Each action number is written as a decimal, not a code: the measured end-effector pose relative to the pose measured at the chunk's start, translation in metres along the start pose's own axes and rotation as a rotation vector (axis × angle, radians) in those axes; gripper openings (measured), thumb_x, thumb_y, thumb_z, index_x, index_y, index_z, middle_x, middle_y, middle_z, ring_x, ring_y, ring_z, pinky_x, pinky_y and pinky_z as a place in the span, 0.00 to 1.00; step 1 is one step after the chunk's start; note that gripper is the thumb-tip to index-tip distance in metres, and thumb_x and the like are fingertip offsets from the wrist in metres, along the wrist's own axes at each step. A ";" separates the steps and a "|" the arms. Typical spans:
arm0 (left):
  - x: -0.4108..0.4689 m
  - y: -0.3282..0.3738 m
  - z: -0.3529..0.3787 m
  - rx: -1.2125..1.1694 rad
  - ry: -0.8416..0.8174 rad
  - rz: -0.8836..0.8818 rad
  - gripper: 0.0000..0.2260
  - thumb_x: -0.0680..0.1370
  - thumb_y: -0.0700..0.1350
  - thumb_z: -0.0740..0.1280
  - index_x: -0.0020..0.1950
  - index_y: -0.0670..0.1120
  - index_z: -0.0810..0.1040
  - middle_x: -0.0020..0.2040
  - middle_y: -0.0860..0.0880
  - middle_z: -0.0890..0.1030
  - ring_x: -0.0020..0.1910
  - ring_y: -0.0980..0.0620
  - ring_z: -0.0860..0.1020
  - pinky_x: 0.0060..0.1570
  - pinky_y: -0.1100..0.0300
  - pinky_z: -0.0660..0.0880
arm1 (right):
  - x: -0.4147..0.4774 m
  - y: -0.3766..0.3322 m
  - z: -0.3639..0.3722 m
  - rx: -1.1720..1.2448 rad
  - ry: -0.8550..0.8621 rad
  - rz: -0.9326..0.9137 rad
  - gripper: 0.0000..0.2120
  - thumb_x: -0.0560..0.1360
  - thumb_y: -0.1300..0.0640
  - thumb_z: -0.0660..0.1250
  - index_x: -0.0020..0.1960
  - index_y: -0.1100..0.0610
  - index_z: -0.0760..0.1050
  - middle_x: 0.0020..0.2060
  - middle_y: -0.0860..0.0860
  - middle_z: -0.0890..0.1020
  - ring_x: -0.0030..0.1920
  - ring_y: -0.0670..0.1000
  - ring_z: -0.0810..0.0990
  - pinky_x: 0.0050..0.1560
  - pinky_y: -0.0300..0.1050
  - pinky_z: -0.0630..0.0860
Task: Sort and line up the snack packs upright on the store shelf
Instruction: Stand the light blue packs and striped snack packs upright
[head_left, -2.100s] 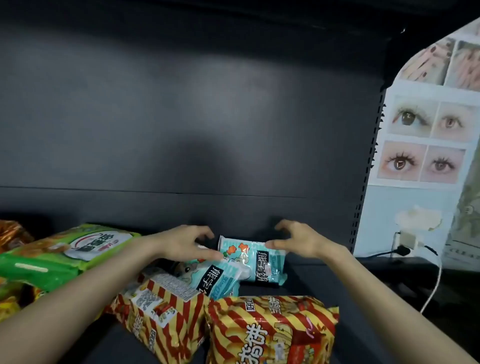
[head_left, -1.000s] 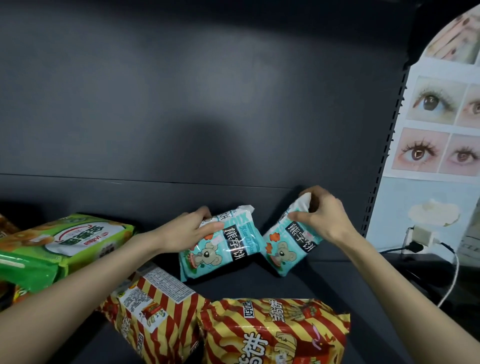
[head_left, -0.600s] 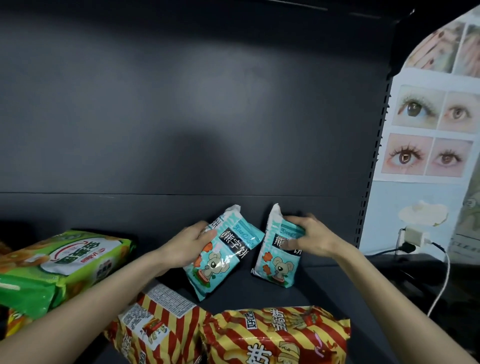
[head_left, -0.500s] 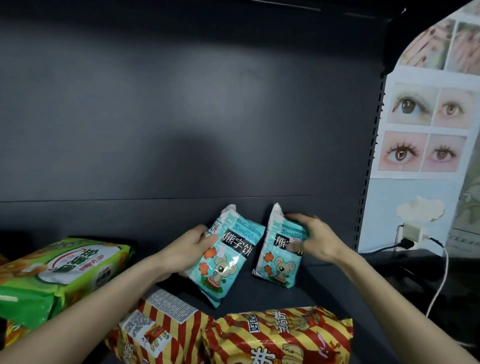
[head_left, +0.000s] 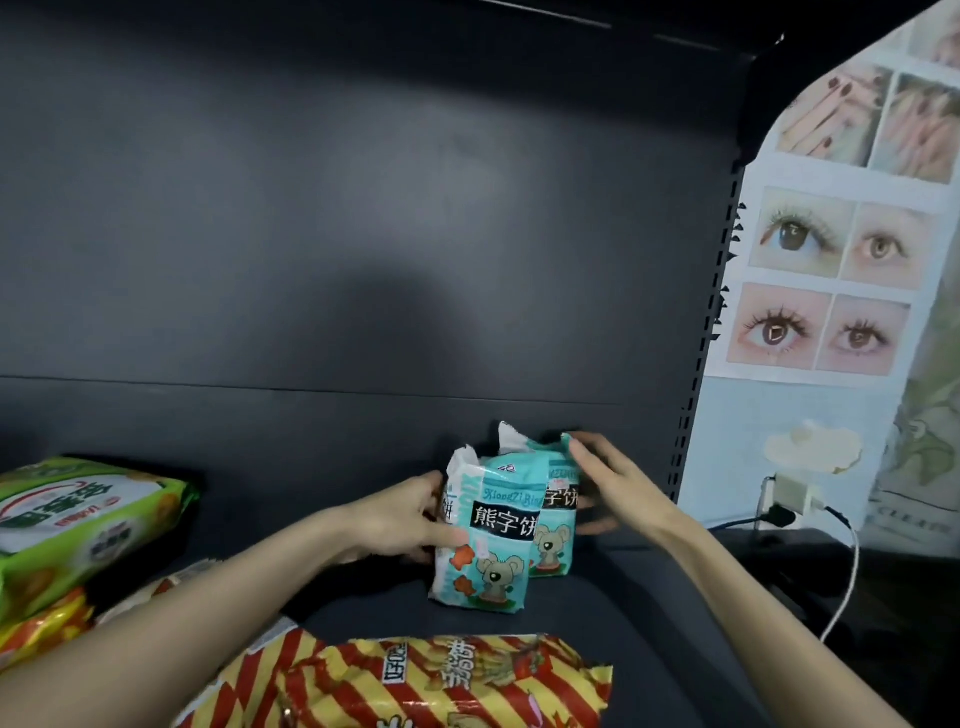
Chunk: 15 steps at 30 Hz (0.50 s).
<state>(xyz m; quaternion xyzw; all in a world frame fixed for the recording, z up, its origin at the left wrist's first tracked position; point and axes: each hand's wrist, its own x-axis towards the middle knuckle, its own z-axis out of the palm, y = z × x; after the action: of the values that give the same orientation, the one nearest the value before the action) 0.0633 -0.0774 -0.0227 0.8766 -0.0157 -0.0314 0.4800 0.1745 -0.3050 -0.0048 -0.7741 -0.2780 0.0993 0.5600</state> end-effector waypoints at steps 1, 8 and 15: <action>0.001 0.002 0.004 0.067 -0.004 0.010 0.21 0.76 0.43 0.68 0.67 0.50 0.66 0.58 0.53 0.80 0.55 0.55 0.80 0.50 0.56 0.80 | -0.002 0.002 -0.002 0.018 -0.060 0.031 0.20 0.74 0.38 0.61 0.64 0.41 0.65 0.52 0.46 0.81 0.47 0.50 0.84 0.44 0.55 0.82; 0.011 0.010 0.029 0.109 0.020 0.000 0.23 0.75 0.48 0.70 0.67 0.47 0.65 0.59 0.50 0.79 0.55 0.52 0.80 0.49 0.53 0.81 | -0.002 0.015 -0.012 -0.057 -0.269 0.006 0.53 0.61 0.38 0.73 0.76 0.43 0.45 0.54 0.40 0.78 0.56 0.45 0.80 0.54 0.45 0.78; 0.013 0.004 0.030 0.180 -0.049 -0.021 0.37 0.73 0.51 0.71 0.76 0.54 0.52 0.67 0.57 0.74 0.61 0.59 0.75 0.62 0.60 0.73 | 0.001 0.015 -0.003 -0.070 -0.333 -0.044 0.28 0.70 0.55 0.73 0.67 0.55 0.68 0.53 0.46 0.84 0.54 0.46 0.82 0.51 0.39 0.79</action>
<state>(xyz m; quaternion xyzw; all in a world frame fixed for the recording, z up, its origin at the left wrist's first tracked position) 0.0742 -0.1055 -0.0362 0.9152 -0.0209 -0.0566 0.3985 0.1822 -0.3104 -0.0176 -0.7596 -0.3872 0.2043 0.4811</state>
